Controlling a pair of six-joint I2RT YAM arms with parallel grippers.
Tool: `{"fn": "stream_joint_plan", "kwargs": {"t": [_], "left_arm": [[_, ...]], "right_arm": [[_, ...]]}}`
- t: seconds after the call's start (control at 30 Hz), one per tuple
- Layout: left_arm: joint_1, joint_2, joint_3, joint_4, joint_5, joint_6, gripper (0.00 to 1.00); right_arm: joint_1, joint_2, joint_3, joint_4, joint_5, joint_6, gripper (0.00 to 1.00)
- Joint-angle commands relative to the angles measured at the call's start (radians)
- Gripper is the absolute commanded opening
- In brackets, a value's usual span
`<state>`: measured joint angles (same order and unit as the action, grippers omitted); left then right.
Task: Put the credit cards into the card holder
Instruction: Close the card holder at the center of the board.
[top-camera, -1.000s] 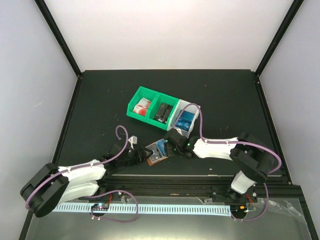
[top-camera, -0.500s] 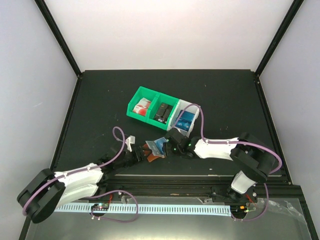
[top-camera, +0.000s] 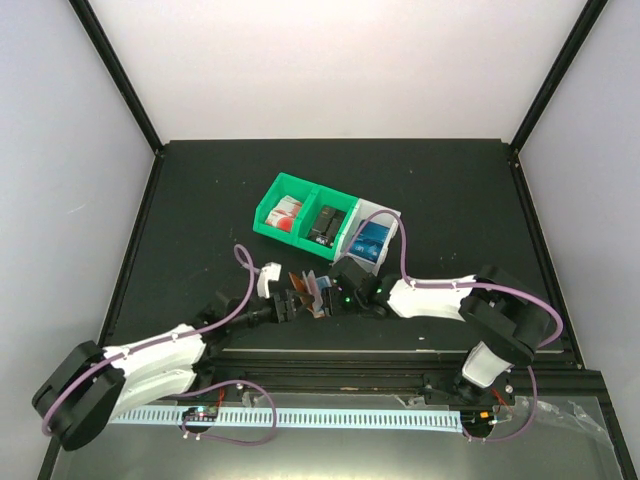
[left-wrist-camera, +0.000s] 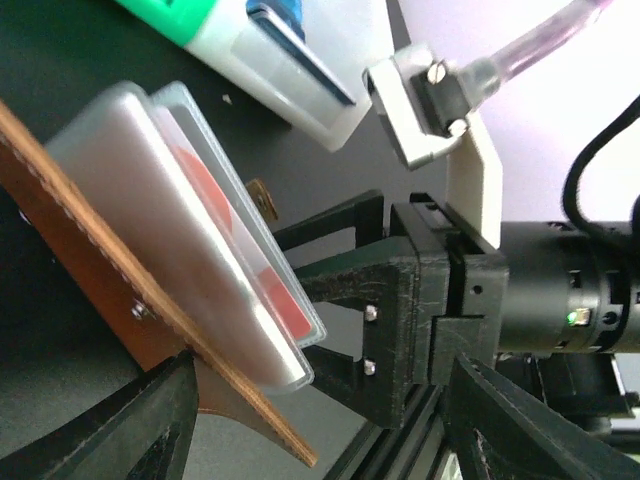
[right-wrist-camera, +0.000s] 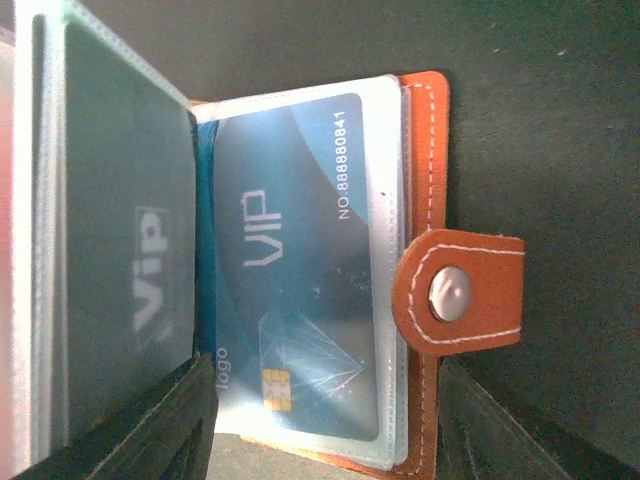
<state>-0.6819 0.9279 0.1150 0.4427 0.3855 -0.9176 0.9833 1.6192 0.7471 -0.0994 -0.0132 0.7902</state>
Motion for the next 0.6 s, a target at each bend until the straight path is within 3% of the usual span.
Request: {"fn": "stream_joint_plan", "kwargs": {"t": [0.0,0.37,0.57], "left_arm": [[0.000,0.081,0.046,0.094,0.098,0.066,0.70],[0.001,0.225,0.127,0.167,0.150,0.092,0.69],[0.001,0.283,0.137,0.198,0.153,0.085,0.70]], "right_arm": [[0.012,0.027,-0.031,-0.034,-0.070,0.009,0.62],[0.013,-0.046,-0.080,0.004,-0.038,0.021,0.62],[0.012,-0.157,-0.077,-0.074,0.141,0.055,0.63]]}}
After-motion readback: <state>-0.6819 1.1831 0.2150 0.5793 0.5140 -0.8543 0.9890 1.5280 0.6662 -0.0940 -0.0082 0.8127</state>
